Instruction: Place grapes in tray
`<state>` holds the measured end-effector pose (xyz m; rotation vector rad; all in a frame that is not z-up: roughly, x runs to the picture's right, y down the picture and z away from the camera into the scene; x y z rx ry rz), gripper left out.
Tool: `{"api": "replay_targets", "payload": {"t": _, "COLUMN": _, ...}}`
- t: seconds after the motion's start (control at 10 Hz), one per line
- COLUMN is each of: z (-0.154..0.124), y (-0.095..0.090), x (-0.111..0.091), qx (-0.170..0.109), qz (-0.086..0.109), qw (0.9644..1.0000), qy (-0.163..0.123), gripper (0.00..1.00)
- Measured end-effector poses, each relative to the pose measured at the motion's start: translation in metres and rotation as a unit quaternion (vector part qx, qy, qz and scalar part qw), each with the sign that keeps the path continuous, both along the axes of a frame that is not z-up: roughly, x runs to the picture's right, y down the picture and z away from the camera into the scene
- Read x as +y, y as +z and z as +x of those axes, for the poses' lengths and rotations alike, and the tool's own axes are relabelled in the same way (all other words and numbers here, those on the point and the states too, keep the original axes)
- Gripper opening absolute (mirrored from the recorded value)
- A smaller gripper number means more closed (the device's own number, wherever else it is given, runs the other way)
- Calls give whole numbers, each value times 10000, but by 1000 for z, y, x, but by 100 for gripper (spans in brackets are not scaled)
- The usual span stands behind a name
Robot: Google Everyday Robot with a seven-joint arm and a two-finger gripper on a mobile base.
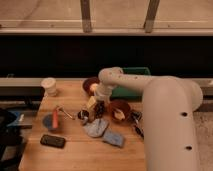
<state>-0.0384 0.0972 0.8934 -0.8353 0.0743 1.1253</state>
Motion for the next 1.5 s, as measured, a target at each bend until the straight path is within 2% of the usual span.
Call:
{"api": "replay_targets", "payload": {"t": 0.3, "z": 10, "y": -6, "x": 5, "qx": 108, "qz": 80, "qw": 9995, "qy": 290, "gripper": 48}}
{"api": "replay_targets", "payload": {"t": 0.7, "z": 12, "y": -13, "x": 9, "qx": 90, "qz": 119, "qw": 9989, "qy": 450, "gripper": 6}}
{"api": "replay_targets", "payload": {"t": 0.8, "z": 13, "y": -14, "x": 10, "qx": 73, "qz": 123, "qw": 9987, "qy": 498, "gripper": 1}}
{"api": "replay_targets", "payload": {"t": 1.2, "z": 12, "y": -24, "x": 4, "qx": -47, "qz": 236, "qw": 9981, "qy": 567, "gripper": 0}}
{"api": "replay_targets", "payload": {"t": 1.5, "z": 7, "y": -56, "x": -31, "qx": -276, "qz": 584, "qw": 9966, "qy": 508, "gripper": 0}}
